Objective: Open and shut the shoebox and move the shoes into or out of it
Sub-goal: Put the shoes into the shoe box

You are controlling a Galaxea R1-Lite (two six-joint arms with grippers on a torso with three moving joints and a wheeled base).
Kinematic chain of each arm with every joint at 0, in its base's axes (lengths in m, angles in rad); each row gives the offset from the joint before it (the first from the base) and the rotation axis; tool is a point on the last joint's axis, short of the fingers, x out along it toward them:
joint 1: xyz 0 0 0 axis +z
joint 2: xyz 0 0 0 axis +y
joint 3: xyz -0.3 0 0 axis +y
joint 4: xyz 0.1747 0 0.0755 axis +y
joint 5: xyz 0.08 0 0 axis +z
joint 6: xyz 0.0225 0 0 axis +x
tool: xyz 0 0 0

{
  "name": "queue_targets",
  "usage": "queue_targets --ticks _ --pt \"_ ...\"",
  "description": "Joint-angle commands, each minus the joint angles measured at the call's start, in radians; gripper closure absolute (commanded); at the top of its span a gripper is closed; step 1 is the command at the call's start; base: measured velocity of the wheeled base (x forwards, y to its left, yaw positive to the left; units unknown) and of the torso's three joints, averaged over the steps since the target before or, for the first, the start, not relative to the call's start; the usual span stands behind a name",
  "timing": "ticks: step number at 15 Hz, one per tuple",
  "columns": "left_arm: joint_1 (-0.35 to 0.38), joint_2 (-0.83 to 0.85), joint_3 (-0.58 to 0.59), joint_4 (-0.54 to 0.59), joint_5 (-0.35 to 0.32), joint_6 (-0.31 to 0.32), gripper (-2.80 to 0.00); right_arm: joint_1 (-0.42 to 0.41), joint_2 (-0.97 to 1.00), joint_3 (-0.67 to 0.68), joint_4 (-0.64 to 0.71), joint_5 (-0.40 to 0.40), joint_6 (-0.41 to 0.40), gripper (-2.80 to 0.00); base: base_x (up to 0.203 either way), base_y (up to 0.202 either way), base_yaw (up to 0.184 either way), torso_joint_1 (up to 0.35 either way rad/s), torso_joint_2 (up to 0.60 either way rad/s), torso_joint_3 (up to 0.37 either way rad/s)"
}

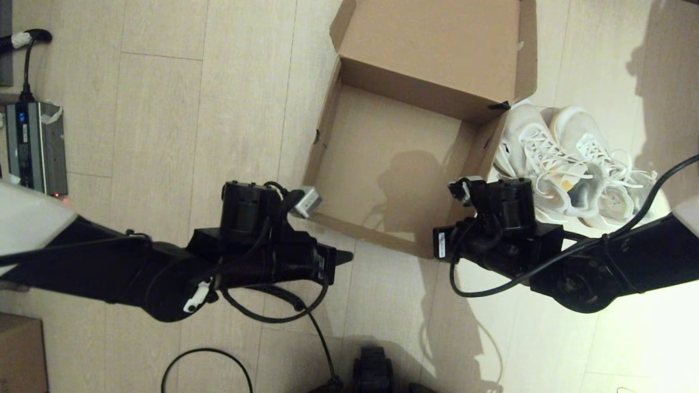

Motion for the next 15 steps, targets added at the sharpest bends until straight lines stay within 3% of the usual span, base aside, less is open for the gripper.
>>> queue_targets --ticks 1,6,10,15 --pt "0.004 0.016 -0.037 -0.014 0.002 0.000 0.00 0.000 -0.028 -0.001 -0.002 -0.001 0.000 0.00 0.000 0.000 0.000 0.000 0.00 0.000" --pt "0.023 0.128 -0.168 -0.017 0.038 0.060 0.00 -0.006 -0.066 -0.025 0.013 -0.003 -0.006 0.00 0.000 0.000 0.000 0.000 0.00 0.000" --pt "0.008 0.212 -0.164 -0.013 0.029 0.109 0.00 -0.040 -0.038 -0.093 0.014 0.002 -0.007 0.00 0.000 0.000 0.000 0.000 0.00 0.000" --pt "-0.049 0.196 -0.163 0.030 0.014 0.109 0.00 -0.109 -0.018 -0.148 0.013 0.031 -0.005 0.00 0.000 0.000 0.000 0.000 0.00 0.000"
